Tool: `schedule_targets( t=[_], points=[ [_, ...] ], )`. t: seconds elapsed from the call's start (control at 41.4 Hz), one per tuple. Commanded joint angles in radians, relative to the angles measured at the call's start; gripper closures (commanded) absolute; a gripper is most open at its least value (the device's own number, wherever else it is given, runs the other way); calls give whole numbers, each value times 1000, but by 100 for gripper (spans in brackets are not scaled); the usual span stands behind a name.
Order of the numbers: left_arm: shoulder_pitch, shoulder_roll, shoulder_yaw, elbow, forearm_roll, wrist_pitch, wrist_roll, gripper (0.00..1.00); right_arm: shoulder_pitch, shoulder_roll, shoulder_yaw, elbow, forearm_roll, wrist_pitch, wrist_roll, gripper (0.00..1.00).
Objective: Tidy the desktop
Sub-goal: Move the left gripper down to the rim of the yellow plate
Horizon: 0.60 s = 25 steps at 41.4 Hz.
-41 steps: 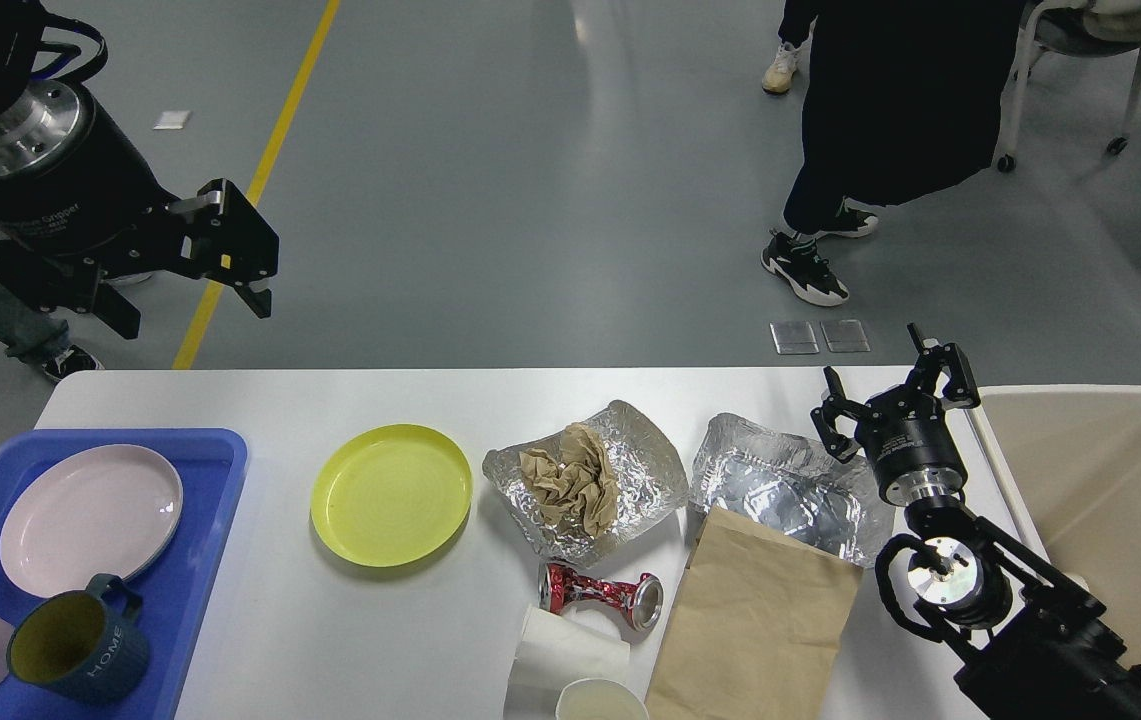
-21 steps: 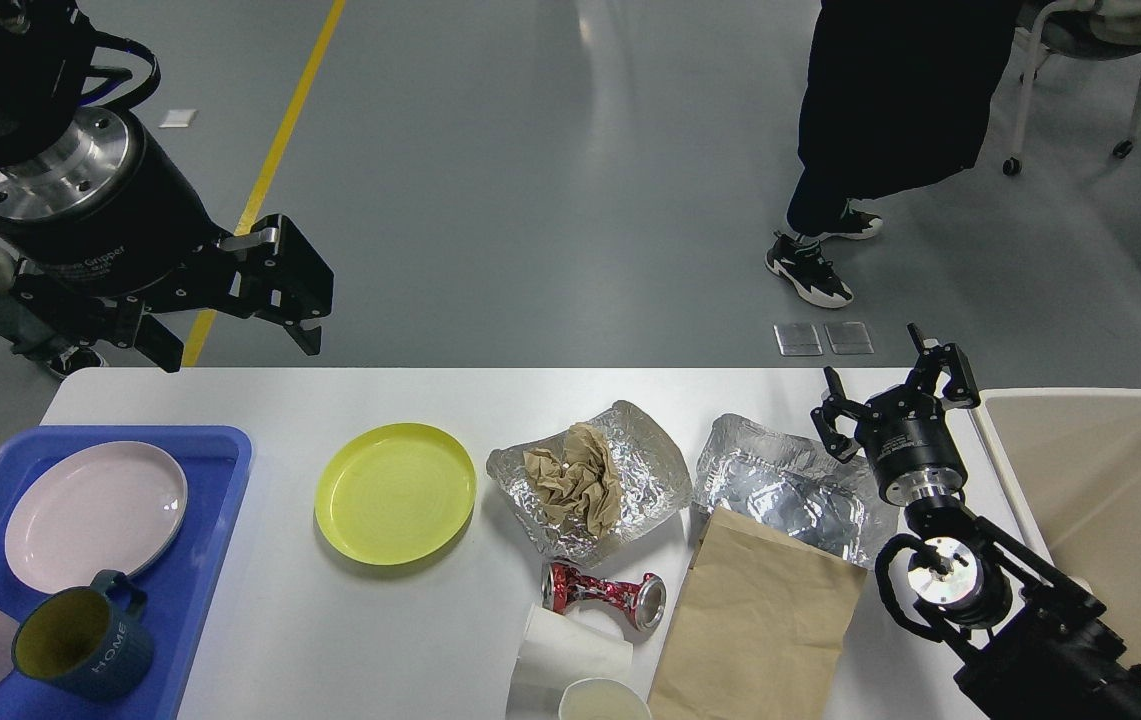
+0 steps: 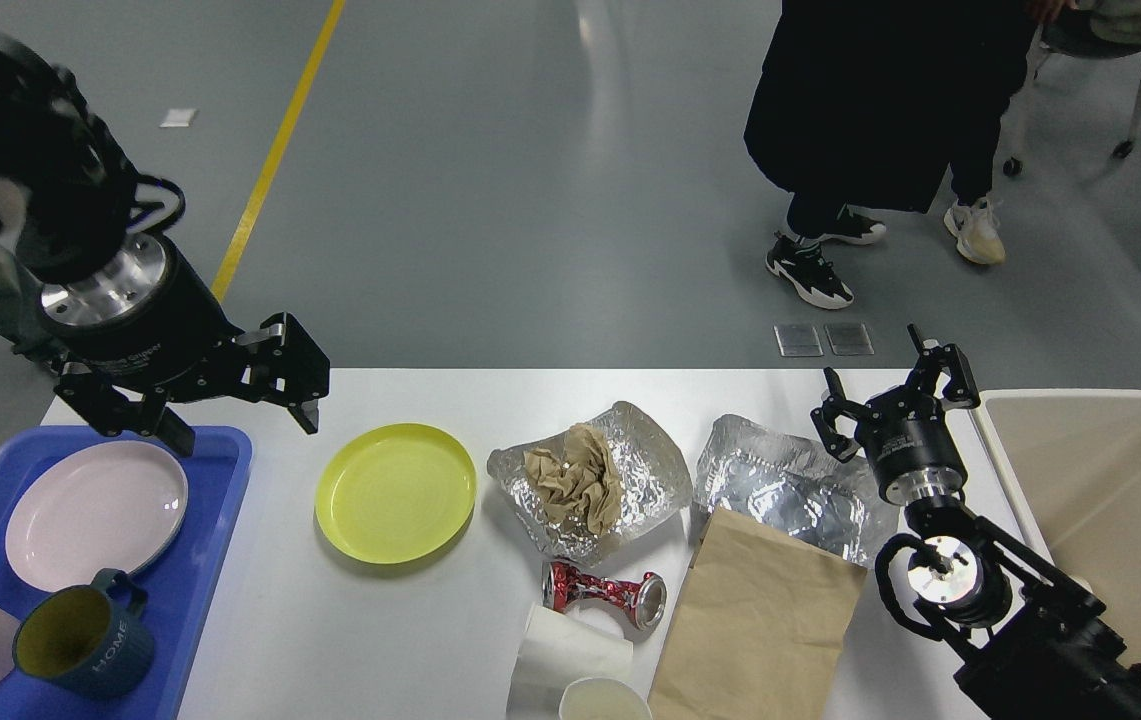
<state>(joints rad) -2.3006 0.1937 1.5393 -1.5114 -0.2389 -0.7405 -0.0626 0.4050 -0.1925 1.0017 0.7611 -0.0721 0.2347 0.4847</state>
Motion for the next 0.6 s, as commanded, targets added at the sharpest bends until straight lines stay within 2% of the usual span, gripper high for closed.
schedule_targets(
  t=[0.0,0.072,0.29,0.314,0.459,0.531,0.58],
  points=[
    [185,-26,-34,63,-14,163,9,5,0,-1,0,0,0,0,0,0],
    [225,-43,-36,62,-31,237,14,5,0,1,0,0,0,0,0,0],
    [397,-34,-45,100,-186,387,17,6,0,-1,0,0,0,0,0,0],
    [452,-34,-53,118,-225,433,23,7,0,1,0,0,0,0,0,0],
    [628,-25,-117,212,-364,590,38,7,0,-1,0,0,0,0,0,0],
    [746,-22,-204,298,-387,644,75,7,0,1,0,0,0,0,0,0],
    [788,-20,-243,324,-385,664,80,7,0,-1,0,0,0,0,0,0]
  ],
)
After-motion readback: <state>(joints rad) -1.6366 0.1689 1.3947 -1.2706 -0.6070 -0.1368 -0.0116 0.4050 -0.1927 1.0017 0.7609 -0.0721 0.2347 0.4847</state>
